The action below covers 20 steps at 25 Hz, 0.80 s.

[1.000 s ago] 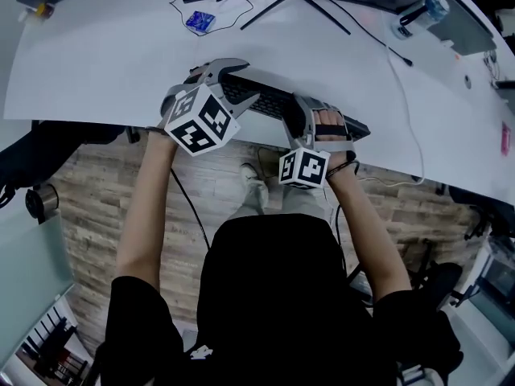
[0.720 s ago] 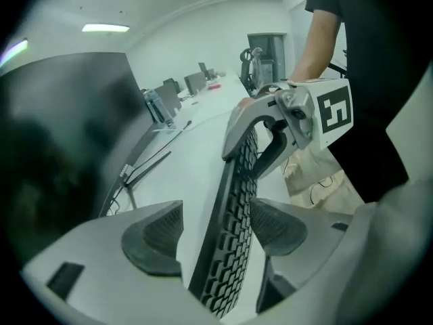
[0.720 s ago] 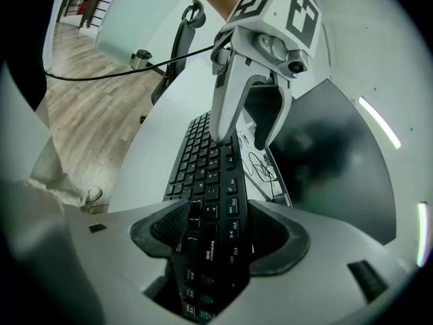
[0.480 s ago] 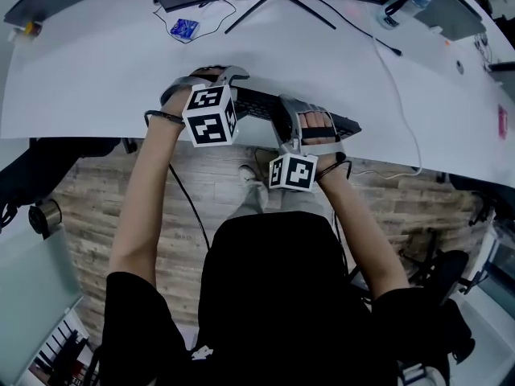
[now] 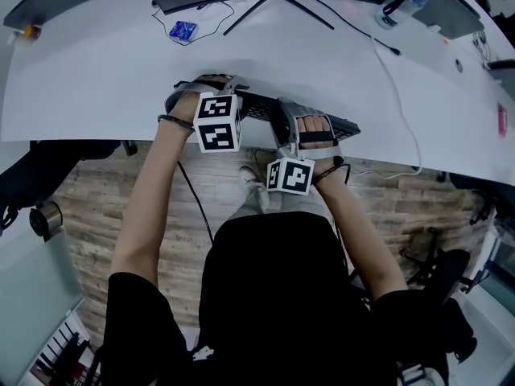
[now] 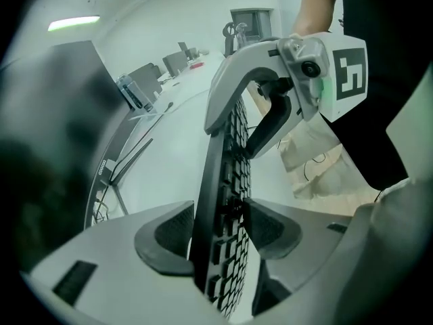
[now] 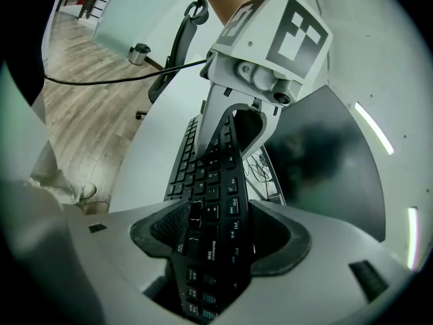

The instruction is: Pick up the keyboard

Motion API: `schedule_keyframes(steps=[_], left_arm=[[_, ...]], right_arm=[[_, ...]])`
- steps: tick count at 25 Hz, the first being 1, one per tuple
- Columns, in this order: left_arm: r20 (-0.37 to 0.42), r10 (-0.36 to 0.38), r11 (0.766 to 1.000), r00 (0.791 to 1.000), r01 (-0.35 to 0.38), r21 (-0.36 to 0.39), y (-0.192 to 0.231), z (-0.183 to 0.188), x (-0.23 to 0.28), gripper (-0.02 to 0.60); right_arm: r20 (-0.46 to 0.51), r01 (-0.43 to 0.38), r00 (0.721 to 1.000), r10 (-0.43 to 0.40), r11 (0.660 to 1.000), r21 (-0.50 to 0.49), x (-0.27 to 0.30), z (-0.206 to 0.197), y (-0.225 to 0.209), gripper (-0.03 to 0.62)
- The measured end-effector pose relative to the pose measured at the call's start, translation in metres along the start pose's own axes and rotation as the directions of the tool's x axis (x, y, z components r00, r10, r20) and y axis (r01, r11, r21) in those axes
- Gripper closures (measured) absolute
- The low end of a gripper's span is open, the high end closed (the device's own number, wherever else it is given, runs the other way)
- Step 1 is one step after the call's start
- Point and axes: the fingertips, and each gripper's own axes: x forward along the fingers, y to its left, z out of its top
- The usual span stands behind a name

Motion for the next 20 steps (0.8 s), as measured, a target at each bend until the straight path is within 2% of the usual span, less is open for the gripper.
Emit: schedule_keyframes(steps=[5,10,15,17,18,20], left_arm=[[-0.008,0.02,1.0,1.0,-0.02,0.003,-0.002,-0.001,0.0,0.35],[0.015,0.033,0.999,0.999,-0.033,-0.005,-0.007,-0.002,0.0,0.359],[0.022,0.087,0.996,0.996,-0.087,0.015,-0.011,-0.001,-0.004,0.359],[0.023,0.106,0.994,0.994,-0.106,0.022,-0.013,-0.001,-0.005,0.359],[0.024,0.118,0.993,0.993,-0.118,0.026,-0.014,0.0,-0.006,0.359],[0.027,0.146,0.988,0.989,-0.147,0.038,-0.016,0.001,-0.008,0.359]], right_arm=[[0.001,-0.016,1.0,0.016,0.999,0.03,0.0,-0.001,0.0,0.316],[0.017,-0.058,0.998,0.056,0.984,0.168,-0.009,-0.005,-0.01,0.316],[0.053,-0.14,0.99,0.131,0.956,0.258,-0.026,-0.01,-0.04,0.316],[0.068,-0.23,0.973,0.22,0.926,0.299,-0.031,-0.011,-0.046,0.316],[0.075,-0.298,0.954,0.289,0.901,0.315,-0.033,-0.011,-0.045,0.316],[0.084,-0.441,0.894,0.439,0.837,0.323,-0.036,-0.011,-0.037,0.316]])
